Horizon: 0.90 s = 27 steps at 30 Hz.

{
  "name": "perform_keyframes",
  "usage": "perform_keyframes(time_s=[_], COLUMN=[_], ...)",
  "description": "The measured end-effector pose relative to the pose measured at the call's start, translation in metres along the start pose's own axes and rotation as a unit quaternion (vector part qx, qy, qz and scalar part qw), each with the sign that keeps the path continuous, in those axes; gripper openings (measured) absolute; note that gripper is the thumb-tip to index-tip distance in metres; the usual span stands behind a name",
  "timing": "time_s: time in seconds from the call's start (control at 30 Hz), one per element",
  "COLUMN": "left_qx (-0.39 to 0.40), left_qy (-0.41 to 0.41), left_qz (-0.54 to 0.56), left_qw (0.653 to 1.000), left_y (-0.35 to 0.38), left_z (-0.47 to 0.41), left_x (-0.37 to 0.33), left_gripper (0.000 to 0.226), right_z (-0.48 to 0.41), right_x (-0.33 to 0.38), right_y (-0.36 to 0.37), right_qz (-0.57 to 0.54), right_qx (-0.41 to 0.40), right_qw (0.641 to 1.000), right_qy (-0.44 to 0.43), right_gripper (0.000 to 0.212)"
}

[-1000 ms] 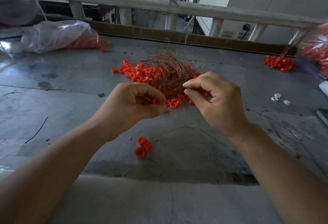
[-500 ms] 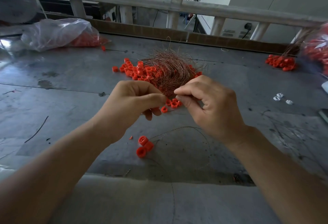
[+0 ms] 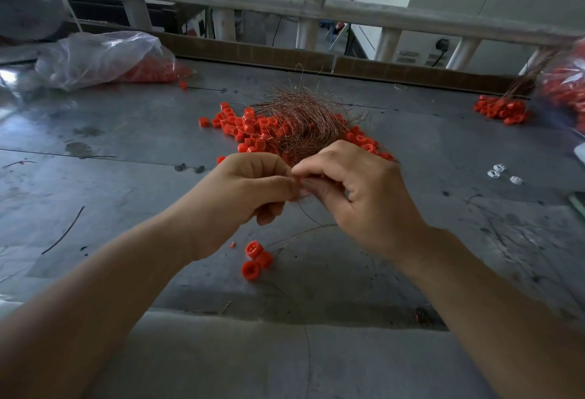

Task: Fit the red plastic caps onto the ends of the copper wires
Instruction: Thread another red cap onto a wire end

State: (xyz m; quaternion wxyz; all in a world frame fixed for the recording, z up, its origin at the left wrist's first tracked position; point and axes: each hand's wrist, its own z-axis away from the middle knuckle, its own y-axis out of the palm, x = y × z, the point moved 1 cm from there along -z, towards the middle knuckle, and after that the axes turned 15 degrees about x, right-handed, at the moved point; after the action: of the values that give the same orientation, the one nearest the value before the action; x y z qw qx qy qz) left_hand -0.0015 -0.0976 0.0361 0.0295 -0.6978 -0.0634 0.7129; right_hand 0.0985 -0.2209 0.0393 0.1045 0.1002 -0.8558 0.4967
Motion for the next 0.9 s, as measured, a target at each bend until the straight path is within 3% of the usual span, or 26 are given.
perform_keyframes(time_s=[0.13, 0.37, 0.47, 0.6, 0.73, 0.9], left_qx=[0.019, -0.019, -0.023, -0.011, -0.007, 0.001], left_qy=[-0.008, -0.007, -0.007, -0.007, -0.011, -0.005], left_qz=[-0.01, -0.004, 0.003, 0.013, -0.006, -0.011], left_qw=[1.0, 1.0, 1.0, 1.0, 1.0, 1.0], left_y=[0.003, -0.009, -0.012, -0.008, -0.007, -0.004], left_z=[0.0, 0.002, 0.003, 0.005, 0.004, 0.002], left_x=[-0.001, -0.002, -0.003, -0.005, -0.002, -0.001], left_gripper=[0.011, 0.034, 0.03, 0.005, 0.034, 0.034], right_z=[0.0, 0.002, 0.003, 0.003, 0.002, 0.003], right_x=[0.001, -0.003, -0.004, -0.003, 0.001, 0.002], right_y=[-0.003, -0.012, -0.015, -0.016, -0.008, -0.006], right_qz=[0.004, 0.061, 0.061, 0.016, 0.009, 0.005], right_qx=[0.01, 0.035, 0.046, 0.043, 0.049, 0.057], right_qw=[1.0, 0.997, 0.997, 0.999, 0.999, 0.998], right_qy=[0.006, -0.01, -0.007, 0.022, 0.021, 0.021], right_gripper=[0.007, 0.009, 0.007, 0.004, 0.008, 0.015])
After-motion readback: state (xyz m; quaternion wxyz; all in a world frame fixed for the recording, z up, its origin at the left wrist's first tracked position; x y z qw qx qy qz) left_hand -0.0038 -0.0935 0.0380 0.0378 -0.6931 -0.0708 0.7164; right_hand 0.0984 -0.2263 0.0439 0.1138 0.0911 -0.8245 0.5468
